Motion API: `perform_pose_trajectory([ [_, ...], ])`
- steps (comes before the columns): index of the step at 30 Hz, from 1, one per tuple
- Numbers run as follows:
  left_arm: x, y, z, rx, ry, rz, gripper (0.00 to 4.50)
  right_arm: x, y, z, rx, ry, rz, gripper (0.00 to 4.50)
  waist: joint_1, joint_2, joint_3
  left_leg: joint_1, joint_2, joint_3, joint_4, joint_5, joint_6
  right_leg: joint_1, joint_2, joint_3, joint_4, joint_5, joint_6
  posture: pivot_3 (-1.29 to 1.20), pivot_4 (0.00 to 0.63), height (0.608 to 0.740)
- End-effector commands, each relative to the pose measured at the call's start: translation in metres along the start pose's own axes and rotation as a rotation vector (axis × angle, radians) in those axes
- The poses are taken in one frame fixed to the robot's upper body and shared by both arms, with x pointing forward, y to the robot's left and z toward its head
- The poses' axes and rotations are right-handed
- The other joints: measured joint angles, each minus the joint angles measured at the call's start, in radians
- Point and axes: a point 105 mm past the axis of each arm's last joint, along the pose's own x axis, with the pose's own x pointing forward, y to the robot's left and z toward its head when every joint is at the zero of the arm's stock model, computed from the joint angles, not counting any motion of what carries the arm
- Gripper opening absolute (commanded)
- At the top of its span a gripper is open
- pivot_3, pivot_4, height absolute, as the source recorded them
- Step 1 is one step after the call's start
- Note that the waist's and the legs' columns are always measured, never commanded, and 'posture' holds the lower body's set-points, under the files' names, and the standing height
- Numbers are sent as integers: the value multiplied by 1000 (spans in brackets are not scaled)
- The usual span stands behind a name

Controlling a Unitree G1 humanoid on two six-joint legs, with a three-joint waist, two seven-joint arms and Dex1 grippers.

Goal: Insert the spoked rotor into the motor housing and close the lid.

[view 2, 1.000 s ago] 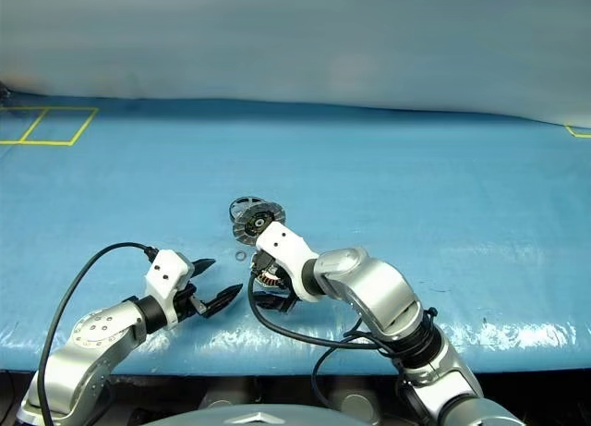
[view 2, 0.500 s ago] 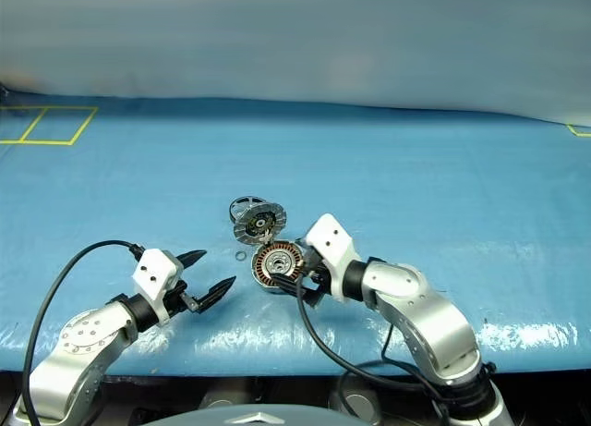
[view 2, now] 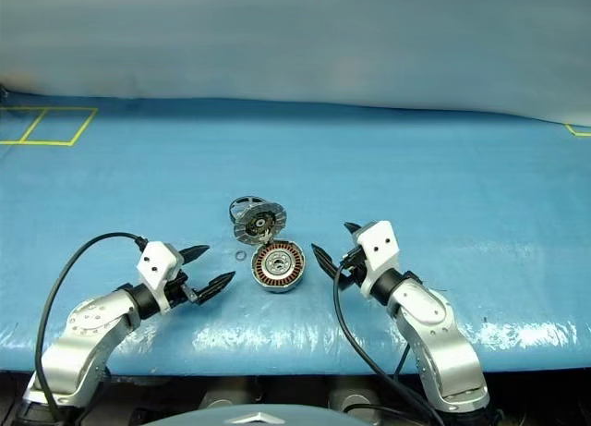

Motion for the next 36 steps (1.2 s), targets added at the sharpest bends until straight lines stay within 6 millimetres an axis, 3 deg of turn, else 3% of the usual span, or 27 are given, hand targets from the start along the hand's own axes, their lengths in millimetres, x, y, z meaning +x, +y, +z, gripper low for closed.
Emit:
perform_pose_trajectory([
  [1, 6, 4, 2, 71, 6, -31, 4500, -2, -3, 8, -4, -47, -20, 4222, -1, 0, 0, 0, 0, 0, 0, 0, 0, 0, 0, 0, 0, 0, 0, 0, 150, 740],
  [11, 26, 22, 5, 128, -20, -7, 4500, -2, -3, 5, 5, -39, -44, 4222, 5, 0, 0, 0, 0, 0, 0, 0, 0, 0, 0, 1, 0, 1, 1, 0, 150, 740],
  [22, 44, 19, 5, 89, -43, -69, 4500, 1, -1, 7, -8, -36, -30, 4222, 7, 0, 0, 0, 0, 0, 3, 0, 0, 1, 0, 1, 1, 2, 2, 0, 150, 740],
  [28, 48, 23, -5, 99, 13, -54, 4500, 1, -2, 8, -13, -38, -34, 4222, 7, 0, 0, 1, -1, 0, 3, 0, 0, 2, 0, 1, 1, 2, 3, 0, 150, 740],
  [31, 48, 25, -9, 104, 30, -41, 3922, 1, -2, 8, -14, -37, -40, 4263, 7, 0, -1, 1, -1, 0, 4, 0, 0, 3, 0, 2, 1, 2, 3, 0, 150, 740],
  [36, 46, 26, -12, 120, 46, -33, 2249, 1, -2, 8, -14, -34, -44, 4263, 6, 1, -1, 2, 0, 0, 5, 0, 0, 4, 1, 2, 3, 2, 3, 0, 150, 740],
])
